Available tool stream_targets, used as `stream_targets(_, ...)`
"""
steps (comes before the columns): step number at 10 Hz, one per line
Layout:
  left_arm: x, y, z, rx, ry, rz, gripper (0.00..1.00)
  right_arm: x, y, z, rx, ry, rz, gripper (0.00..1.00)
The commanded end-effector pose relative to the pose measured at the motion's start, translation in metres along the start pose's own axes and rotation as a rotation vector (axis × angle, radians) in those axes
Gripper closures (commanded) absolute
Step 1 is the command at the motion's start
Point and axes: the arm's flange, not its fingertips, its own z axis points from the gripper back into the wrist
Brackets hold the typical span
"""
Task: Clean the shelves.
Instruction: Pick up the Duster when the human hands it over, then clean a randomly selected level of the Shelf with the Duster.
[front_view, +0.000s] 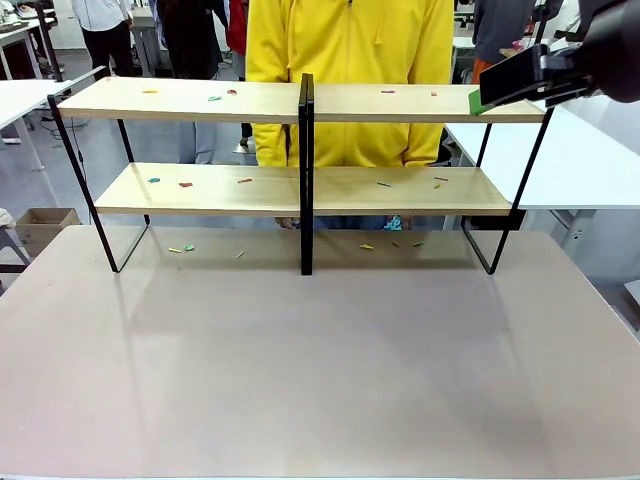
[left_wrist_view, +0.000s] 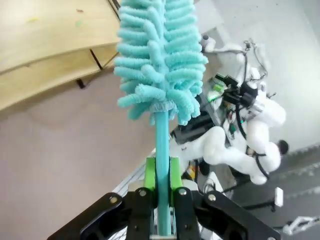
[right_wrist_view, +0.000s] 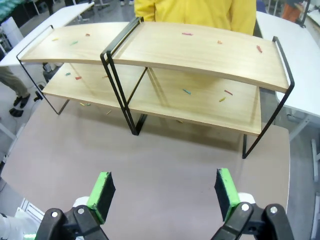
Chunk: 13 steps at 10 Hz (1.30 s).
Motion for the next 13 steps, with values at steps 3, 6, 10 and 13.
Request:
stream_targets(3, -0.075, 0.074, 0.089, 0.006, -0.205, 0.070, 1.00, 0.000, 0.001, 0.001, -0.001, -0.003, -0.003, 0.00)
stream_targets(6, -0.078, 0.062, 0.101, 0.042, -0.219, 0.088, 1.00, 0.000, 0.001, 0.001, -0.001, -0.003, -0.003, 0.00)
stream_targets(10, -0.078, 0.062, 0.101, 0.042, -0.219, 0.088, 1.00, 0.000, 0.001, 0.001, -0.001, -0.003, -0.003, 0.00)
stream_targets(13, -0.078, 0.062, 0.101, 0.042, -0.219, 0.088, 1.00, 0.000, 0.001, 0.001, -0.001, -0.003, -0.003, 0.00)
